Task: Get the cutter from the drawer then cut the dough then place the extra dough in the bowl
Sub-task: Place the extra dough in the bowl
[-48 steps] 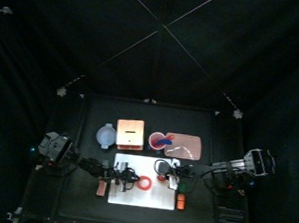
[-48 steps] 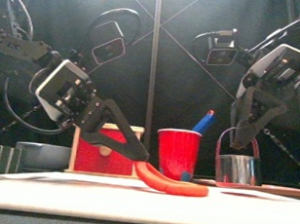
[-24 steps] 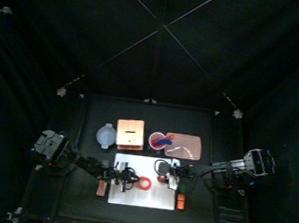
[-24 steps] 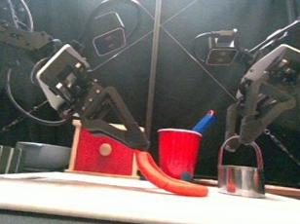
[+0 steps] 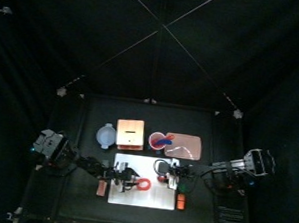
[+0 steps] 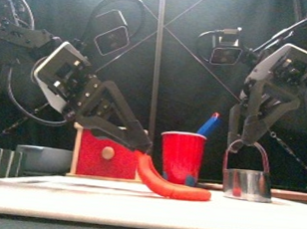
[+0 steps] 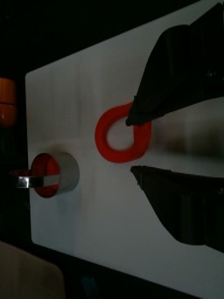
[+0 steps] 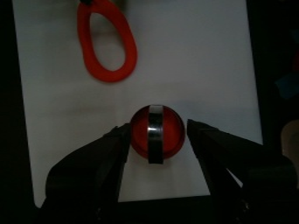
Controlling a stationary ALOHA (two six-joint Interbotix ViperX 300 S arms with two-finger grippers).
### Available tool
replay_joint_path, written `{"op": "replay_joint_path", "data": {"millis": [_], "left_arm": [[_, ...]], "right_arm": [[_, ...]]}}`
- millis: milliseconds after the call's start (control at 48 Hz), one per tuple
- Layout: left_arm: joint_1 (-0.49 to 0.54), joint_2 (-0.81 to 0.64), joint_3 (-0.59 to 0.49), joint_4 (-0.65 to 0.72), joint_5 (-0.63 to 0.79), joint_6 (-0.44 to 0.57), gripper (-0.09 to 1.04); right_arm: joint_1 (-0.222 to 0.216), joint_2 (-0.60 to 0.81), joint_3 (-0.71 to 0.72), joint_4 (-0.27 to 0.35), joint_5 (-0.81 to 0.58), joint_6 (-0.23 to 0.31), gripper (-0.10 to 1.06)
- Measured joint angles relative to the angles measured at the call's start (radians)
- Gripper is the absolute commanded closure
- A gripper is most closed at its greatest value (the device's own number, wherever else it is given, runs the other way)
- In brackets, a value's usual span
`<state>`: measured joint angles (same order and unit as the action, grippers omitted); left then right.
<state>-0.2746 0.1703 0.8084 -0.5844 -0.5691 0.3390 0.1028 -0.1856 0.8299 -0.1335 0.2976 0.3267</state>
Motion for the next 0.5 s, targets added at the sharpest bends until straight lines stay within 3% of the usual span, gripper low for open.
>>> {"op": "replay_joint_path", "data": {"millis": [271, 500], "left_arm": [[0.005, -0.041, -0.029, -0.178, 0.021, 0.002, 0.12], [0.006, -0.052, -0.043, -0.192, 0.086, 0.002, 0.12]], "right_arm": [[-0.002, 0.012, -0.003, 0.002, 0.000, 0.000, 0.09], [-0.005, 0.025, -0.006, 0.003, -0.006, 0.000, 0.09]]}}
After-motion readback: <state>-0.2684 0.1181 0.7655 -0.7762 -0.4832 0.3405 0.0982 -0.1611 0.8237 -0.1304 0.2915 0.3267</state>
